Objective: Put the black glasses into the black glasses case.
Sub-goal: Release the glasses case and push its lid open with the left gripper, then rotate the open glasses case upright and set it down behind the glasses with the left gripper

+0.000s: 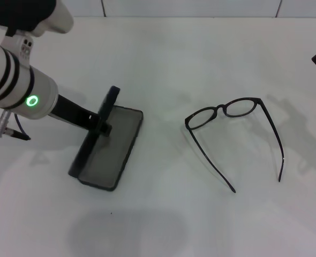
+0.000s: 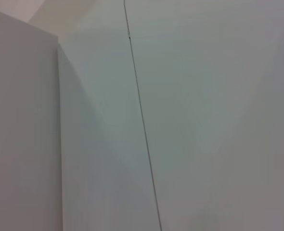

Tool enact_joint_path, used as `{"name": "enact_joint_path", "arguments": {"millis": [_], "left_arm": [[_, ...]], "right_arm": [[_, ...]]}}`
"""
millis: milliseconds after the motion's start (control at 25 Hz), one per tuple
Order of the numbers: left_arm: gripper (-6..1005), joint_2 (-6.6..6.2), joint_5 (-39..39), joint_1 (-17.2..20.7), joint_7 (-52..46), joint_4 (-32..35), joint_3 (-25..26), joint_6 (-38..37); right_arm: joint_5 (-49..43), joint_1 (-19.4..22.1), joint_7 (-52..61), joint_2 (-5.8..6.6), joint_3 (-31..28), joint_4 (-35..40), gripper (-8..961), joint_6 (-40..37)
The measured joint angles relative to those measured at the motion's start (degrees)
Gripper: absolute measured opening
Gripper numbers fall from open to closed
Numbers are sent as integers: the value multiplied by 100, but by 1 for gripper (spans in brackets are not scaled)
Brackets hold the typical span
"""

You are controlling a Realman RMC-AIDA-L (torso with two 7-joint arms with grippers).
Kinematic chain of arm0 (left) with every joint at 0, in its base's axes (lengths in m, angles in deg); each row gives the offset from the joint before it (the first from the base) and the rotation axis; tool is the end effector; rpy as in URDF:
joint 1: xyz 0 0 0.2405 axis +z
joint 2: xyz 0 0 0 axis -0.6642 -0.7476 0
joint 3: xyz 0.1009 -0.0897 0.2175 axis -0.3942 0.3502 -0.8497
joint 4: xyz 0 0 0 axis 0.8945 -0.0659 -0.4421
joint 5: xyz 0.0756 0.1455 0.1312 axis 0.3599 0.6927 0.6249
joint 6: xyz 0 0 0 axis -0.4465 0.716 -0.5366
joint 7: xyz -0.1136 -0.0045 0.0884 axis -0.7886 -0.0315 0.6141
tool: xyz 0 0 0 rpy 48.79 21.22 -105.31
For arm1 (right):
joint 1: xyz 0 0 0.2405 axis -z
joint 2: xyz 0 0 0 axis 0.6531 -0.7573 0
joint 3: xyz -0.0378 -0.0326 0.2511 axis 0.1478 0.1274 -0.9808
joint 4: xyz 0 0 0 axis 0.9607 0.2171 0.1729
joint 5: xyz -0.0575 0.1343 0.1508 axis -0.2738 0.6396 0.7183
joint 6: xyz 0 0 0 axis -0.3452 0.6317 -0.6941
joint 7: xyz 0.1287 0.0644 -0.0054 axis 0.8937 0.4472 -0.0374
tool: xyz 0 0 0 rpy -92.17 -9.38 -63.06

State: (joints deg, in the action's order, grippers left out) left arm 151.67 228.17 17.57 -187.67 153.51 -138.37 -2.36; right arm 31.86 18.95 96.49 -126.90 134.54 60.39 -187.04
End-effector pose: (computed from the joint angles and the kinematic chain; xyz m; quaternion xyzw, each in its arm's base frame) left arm -0.1969 0.3303 0.0154 -0.8329 -0.4833 0.1149 0.2441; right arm 0.2719 0.2894 0.0211 -0.7719 0.1181 0.5215 0.3438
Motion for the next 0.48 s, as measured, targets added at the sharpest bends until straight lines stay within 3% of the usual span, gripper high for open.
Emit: {"name": "enact_joint_path", "arguments": {"millis": [480], "left_arm": [[314, -2, 474, -28, 3, 145, -161, -9]], "right_arm": [[6, 105, -6, 7, -127, -13, 778, -254]]}}
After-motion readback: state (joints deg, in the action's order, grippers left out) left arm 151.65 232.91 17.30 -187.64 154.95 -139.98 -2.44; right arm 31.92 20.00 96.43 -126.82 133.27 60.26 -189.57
